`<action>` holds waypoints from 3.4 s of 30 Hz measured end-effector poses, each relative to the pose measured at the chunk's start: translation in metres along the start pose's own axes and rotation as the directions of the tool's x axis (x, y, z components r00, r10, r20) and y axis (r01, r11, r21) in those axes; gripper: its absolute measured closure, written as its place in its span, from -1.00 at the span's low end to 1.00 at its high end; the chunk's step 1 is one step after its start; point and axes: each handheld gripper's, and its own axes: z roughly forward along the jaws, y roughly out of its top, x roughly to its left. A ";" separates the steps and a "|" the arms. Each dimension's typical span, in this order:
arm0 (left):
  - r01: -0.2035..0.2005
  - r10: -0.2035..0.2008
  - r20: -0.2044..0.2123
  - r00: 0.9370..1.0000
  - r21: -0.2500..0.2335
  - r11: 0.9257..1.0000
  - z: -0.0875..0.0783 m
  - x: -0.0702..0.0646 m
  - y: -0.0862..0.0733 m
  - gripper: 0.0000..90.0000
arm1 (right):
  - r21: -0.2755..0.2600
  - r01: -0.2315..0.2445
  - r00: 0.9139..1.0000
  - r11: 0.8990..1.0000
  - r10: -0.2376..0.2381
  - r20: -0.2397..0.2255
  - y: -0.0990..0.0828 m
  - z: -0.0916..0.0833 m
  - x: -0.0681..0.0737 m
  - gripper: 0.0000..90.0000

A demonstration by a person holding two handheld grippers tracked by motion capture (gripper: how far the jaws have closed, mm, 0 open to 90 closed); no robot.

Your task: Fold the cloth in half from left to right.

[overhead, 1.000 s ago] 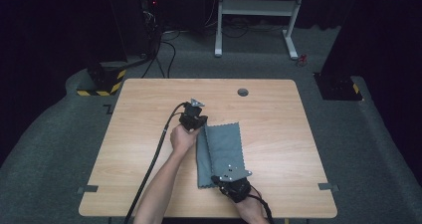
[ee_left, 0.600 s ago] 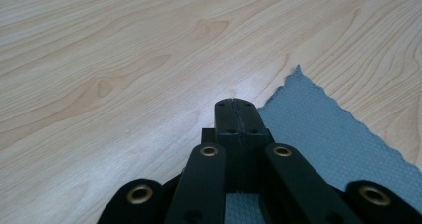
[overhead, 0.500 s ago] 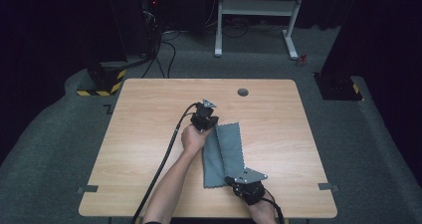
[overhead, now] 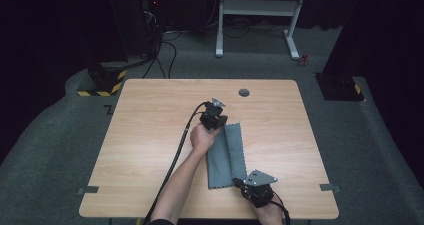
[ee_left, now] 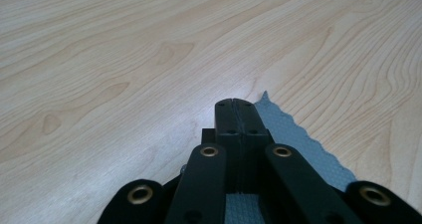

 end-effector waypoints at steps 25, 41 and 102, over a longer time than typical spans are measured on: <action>-0.054 0.054 0.014 0.998 0.040 0.998 0.031 -0.025 0.014 1.00 | 0.011 -0.037 0.999 0.999 0.037 0.039 -0.008 -0.014 -0.013 1.00; -0.063 0.063 -0.001 0.998 0.065 0.996 0.049 -0.031 0.011 1.00 | 0.034 -0.071 0.996 0.997 0.069 0.051 -0.010 -0.017 -0.020 1.00; -0.049 0.050 -0.053 0.997 0.004 0.999 -0.054 -0.007 -0.070 -0.09 | 0.075 -0.034 0.999 0.997 0.031 0.038 0.001 0.006 -0.048 0.73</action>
